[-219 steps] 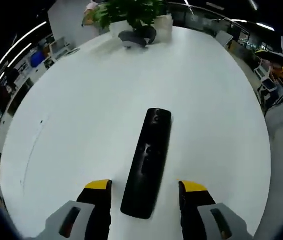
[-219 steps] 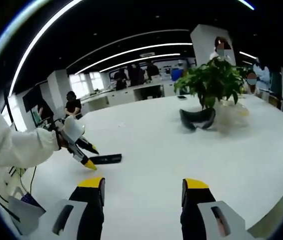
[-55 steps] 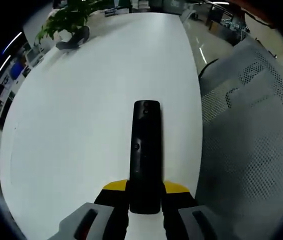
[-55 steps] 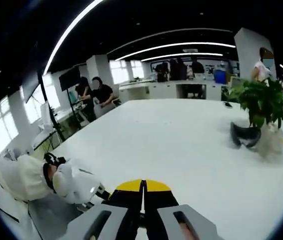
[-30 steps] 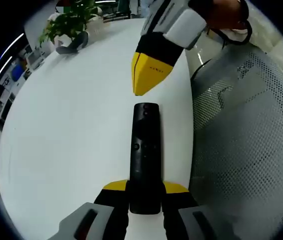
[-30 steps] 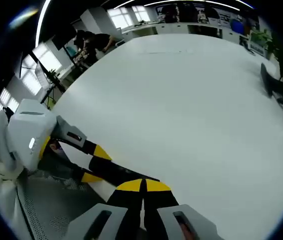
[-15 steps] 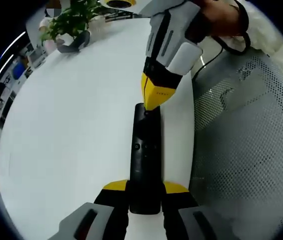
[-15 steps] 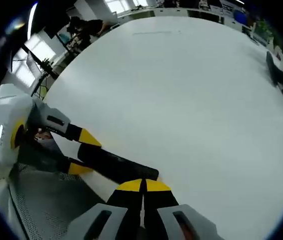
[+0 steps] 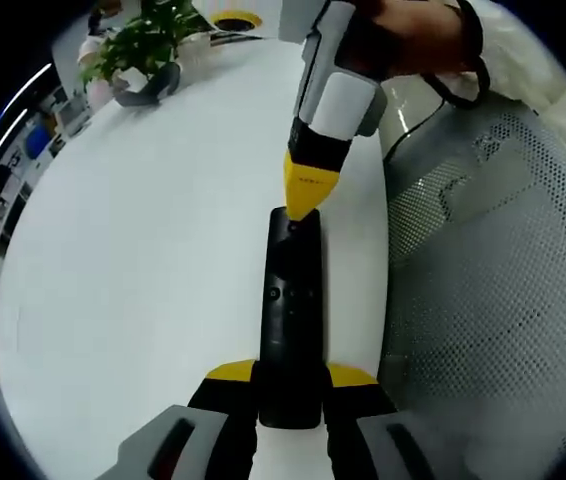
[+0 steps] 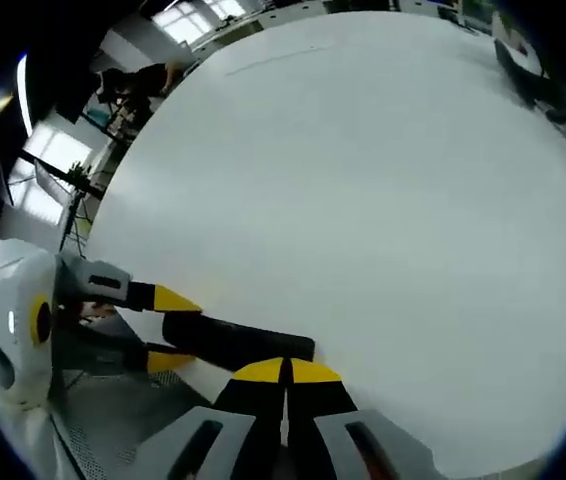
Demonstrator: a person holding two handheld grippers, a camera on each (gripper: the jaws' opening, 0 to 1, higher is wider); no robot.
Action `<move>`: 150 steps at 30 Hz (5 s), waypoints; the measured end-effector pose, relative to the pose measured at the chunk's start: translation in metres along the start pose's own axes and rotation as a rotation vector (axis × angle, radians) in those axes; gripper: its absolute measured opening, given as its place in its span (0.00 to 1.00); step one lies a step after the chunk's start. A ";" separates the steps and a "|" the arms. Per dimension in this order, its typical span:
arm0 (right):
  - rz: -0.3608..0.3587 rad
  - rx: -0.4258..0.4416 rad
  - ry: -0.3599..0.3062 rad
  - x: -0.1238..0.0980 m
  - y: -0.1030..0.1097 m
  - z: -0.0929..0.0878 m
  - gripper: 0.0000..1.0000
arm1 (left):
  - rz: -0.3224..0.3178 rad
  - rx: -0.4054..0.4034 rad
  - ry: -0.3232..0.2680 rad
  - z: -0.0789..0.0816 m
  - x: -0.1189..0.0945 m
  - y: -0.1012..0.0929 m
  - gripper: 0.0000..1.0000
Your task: Press the specified remote control buttons in sequence, fully releasing each button before pressing the next.
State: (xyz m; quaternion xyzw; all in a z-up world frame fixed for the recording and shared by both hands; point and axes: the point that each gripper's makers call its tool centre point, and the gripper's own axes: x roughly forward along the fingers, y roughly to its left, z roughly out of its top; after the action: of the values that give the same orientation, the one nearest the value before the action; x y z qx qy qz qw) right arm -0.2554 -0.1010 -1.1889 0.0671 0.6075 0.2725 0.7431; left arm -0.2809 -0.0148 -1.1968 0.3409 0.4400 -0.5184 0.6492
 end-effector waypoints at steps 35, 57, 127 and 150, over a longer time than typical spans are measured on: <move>-0.009 -0.053 -0.029 0.005 0.012 0.002 0.00 | 0.003 -0.011 0.017 0.001 0.000 0.000 0.24; -0.017 0.018 -0.056 0.005 0.011 0.001 0.00 | 0.004 -0.018 0.016 0.000 0.001 0.000 0.24; -0.007 -0.038 0.027 0.009 0.021 0.004 0.00 | 0.005 -0.030 -0.029 0.001 0.000 0.001 0.24; 0.001 -0.063 0.046 0.018 0.029 0.010 0.00 | 0.007 -0.033 -0.021 0.001 0.000 0.002 0.24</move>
State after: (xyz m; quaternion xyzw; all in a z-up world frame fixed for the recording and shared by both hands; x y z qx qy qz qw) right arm -0.2534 -0.0655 -1.1891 0.0376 0.6153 0.2934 0.7307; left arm -0.2790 -0.0159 -1.1965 0.3263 0.4403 -0.5125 0.6611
